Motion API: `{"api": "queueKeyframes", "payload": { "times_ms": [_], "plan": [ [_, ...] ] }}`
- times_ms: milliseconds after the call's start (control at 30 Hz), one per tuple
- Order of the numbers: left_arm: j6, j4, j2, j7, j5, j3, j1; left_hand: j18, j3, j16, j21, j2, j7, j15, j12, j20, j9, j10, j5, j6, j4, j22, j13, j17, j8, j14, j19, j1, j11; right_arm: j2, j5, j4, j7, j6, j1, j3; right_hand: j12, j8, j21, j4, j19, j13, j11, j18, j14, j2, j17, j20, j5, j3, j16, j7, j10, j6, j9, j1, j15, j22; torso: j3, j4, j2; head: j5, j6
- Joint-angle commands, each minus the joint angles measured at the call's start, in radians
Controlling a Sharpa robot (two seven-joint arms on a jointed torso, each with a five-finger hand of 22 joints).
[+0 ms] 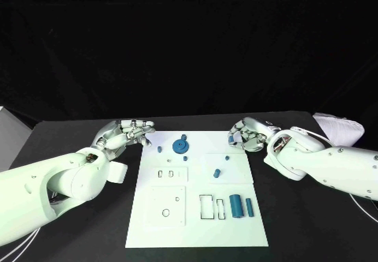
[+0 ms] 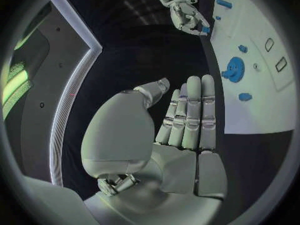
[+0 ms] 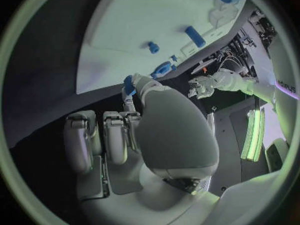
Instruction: Assemble the parts on the task board
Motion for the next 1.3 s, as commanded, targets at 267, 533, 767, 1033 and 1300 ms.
{"api": "queueKeyframes", "payload": {
  "times_ms": [267,533,767,1033,1300],
  "plan": [
    [0.013,-0.02,0.021,0.003,0.0,0.001,0.001,0.012,0.004,0.006,0.006,0.003,0.001,-0.003,-0.001,0.001,0.002,-0.005,0.001,-0.01,-0.001,0.001,0.001,-0.002,-0.003,-0.008,-0.006,-0.01,0.001,0.098,0.006,0.119,-0.188,-0.041,0.011,-0.001,0.004,0.044,0.004,0.011,0.105,0.196,-0.005,-0.014,0.106,-0.008,0.263,-0.002,-0.004,0.0,0.004,-0.021,0.046,0.016,0.029,-0.021,-0.003,0.263,-0.0104,-0.0001,-0.019,0.027,-0.012],
    [0.011,-0.039,0.035,0.0,0.0,0.0,0.001,0.012,0.005,0.006,0.008,0.004,0.0,-0.003,-0.001,0.002,0.002,-0.005,0.001,-0.009,-0.002,0.002,0.002,-0.002,-0.003,-0.008,-0.007,-0.01,0.001,0.205,-0.107,0.158,-0.307,-0.047,-0.018,-0.005,0.008,0.053,0.004,0.018,0.105,0.202,-0.006,-0.014,0.106,-0.013,0.263,-0.002,-0.005,0.0,0.004,-0.023,0.051,0.018,0.032,-0.04,-0.003,0.263,-0.0232,-0.0017,-0.032,0.033,-0.024],
    [0.013,-0.051,0.049,-0.002,0.0,0.0,0.001,0.012,0.005,0.007,0.008,0.004,0.0,-0.003,0.0,0.002,0.002,-0.004,0.001,-0.009,-0.003,0.003,0.002,-0.003,-0.003,-0.008,-0.008,-0.009,0.001,0.27,-0.213,0.154,-0.382,-0.045,-0.069,-0.009,0.011,0.058,0.004,0.021,0.105,0.205,-0.008,-0.014,0.106,-0.016,0.263,-0.003,-0.001,0.0,0.004,-0.025,0.054,0.02,0.034,-0.049,-0.004,0.263,-0.029,-0.0033,-0.034,0.041,-0.038],
    [0.016,-0.056,0.053,-0.003,0.0,-0.001,0.001,0.012,0.005,0.007,0.008,0.004,0.0,-0.003,0.0,0.002,0.002,-0.004,0.001,-0.009,-0.003,0.003,0.002,-0.003,-0.003,-0.008,-0.008,-0.009,0.001,0.312,-0.301,0.14,-0.443,-0.038,-0.111,-0.011,0.014,0.066,0.004,0.029,0.105,0.208,-0.01,-0.014,0.106,-0.022,0.263,-0.004,0.003,-0.001,0.004,-0.027,0.057,0.02,0.036,-0.071,-0.006,0.263,-0.0289,-0.0039,-0.033,0.045,-0.049],
    [0.019,-0.056,0.054,-0.004,0.0,-0.001,0.001,0.012,0.005,0.007,0.008,0.004,0.0,-0.003,0.0,0.002,0.002,-0.004,0.001,-0.009,-0.003,0.003,0.002,-0.003,-0.003,-0.008,-0.008,-0.009,0.001,0.338,-0.339,0.131,-0.45,-0.045,-0.134,-0.012,0.012,0.066,0.004,0.028,0.105,0.207,-0.011,-0.014,0.106,-0.024,0.263,-0.005,0.007,-0.001,0.004,-0.028,0.056,0.019,0.036,-0.072,-0.006,0.263,-0.0257,-0.0017,-0.031,0.048,-0.056]
  ]
}}
